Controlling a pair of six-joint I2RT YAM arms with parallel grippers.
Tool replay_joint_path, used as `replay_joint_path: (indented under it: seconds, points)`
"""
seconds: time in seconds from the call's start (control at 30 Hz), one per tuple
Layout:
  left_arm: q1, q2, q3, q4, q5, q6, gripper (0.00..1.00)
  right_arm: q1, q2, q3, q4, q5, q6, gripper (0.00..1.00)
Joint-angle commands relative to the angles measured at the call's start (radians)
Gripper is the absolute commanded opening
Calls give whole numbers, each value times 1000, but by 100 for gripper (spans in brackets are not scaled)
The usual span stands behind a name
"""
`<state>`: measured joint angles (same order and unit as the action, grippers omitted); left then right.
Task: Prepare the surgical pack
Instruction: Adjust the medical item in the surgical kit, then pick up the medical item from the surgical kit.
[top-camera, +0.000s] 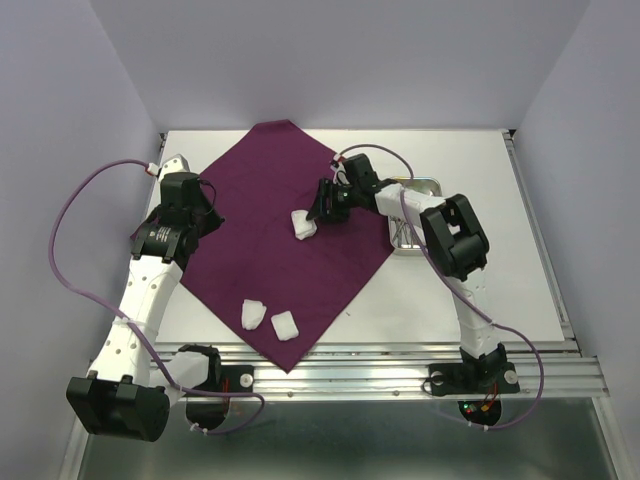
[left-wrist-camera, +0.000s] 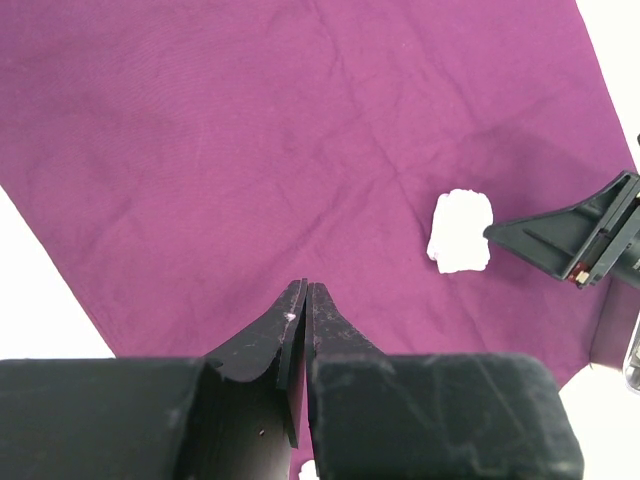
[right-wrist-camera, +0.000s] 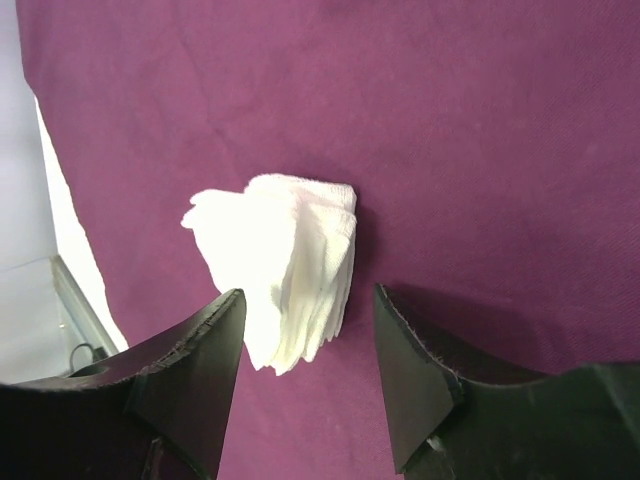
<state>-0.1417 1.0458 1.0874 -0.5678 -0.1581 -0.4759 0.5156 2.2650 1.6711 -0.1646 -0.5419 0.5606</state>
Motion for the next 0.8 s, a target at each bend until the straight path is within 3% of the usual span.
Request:
replay_joint_path:
  seconds: [0.0, 0.53, 0.77]
  points:
    - [8, -6, 22, 19, -6, 16, 15, 1, 14, -25, 57, -52, 44, 59]
    - [10, -18, 0, 23, 5, 13, 15, 1, 80, -56, 201, -136, 197, 59]
    - [10, -23, -1, 23, 9, 11, 15, 1, 71, -86, 267, -136, 257, 48]
